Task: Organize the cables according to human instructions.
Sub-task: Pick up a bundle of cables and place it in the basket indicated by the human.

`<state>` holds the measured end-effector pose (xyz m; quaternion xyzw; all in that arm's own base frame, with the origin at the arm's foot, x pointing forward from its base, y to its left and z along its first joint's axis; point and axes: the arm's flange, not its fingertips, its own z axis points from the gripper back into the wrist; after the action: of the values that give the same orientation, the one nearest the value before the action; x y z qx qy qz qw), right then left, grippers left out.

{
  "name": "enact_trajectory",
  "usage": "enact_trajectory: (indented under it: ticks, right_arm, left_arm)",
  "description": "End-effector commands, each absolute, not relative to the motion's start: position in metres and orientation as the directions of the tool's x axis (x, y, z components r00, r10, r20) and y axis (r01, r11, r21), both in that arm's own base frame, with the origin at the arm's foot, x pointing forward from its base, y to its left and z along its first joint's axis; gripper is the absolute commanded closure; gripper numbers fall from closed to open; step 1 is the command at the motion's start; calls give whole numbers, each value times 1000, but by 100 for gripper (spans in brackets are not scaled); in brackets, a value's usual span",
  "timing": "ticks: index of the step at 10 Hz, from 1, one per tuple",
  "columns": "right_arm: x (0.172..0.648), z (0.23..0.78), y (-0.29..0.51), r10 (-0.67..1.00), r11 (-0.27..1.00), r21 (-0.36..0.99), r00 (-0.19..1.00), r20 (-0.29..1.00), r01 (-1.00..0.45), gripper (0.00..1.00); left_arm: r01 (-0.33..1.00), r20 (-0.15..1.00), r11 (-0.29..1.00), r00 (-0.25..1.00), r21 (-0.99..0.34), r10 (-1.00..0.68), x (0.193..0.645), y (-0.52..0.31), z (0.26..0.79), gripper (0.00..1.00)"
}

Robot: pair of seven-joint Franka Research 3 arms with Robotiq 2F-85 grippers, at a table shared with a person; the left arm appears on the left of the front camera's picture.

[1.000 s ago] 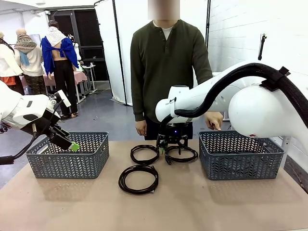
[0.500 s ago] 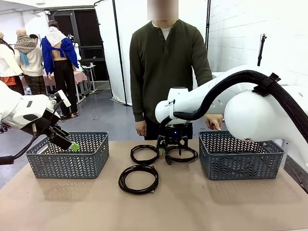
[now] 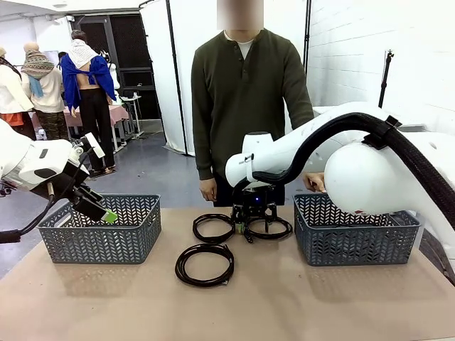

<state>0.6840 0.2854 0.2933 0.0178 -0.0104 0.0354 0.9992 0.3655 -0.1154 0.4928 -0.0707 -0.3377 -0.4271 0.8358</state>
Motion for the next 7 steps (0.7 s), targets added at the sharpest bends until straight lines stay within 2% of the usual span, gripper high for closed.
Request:
enact_trajectory:
  ticks: [1,4,7]
  right_arm:
    - [695,294,292,58,998,-31,998,6,-57,6]
    - [697,298,295,78,997,-20,995,63,-77,32]
    - [699,303,292,90,995,42,994,66,-93,58]
  left_arm:
    - [762,635,627,406,161,-657,367,-115,492,0]
    - [762,635,627,406,161,-657,367,-115,492,0]
    - [762,635,627,406,161,-657,367,-115,492,0]
